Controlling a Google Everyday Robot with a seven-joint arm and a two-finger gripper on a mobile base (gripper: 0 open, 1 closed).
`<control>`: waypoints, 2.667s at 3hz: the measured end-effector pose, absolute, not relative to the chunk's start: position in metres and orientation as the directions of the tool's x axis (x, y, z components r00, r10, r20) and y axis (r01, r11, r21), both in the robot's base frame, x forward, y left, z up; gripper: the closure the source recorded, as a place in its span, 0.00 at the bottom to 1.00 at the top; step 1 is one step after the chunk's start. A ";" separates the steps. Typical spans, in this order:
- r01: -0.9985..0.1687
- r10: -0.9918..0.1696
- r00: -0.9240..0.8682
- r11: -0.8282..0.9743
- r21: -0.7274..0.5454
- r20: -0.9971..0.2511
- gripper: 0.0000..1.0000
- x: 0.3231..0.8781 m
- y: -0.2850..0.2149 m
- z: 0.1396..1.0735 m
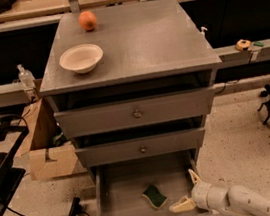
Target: Pick sponge from bottom drawer and place on counter
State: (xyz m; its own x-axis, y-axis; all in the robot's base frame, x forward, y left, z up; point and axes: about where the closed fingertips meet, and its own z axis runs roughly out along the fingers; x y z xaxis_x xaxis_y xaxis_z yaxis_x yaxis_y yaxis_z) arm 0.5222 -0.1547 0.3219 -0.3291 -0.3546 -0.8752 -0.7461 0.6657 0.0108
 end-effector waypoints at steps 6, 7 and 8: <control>-0.772 -0.562 -0.514 0.632 0.065 -0.648 0.00 0.589 -0.086 0.124; -0.777 -0.566 -0.512 0.627 0.066 -0.646 0.17 0.571 -0.069 0.105; -0.777 -0.566 -0.512 0.625 0.068 -0.646 0.41 0.569 -0.066 0.102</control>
Offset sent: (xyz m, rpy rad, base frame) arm 0.0670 0.0468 -0.1298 -0.1972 0.1915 0.0267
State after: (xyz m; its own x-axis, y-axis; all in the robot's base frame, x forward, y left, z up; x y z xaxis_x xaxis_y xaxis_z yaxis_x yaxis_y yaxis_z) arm 0.5692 -0.0659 0.1021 -0.5117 -0.5659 -0.6465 -0.7774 0.6254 0.0678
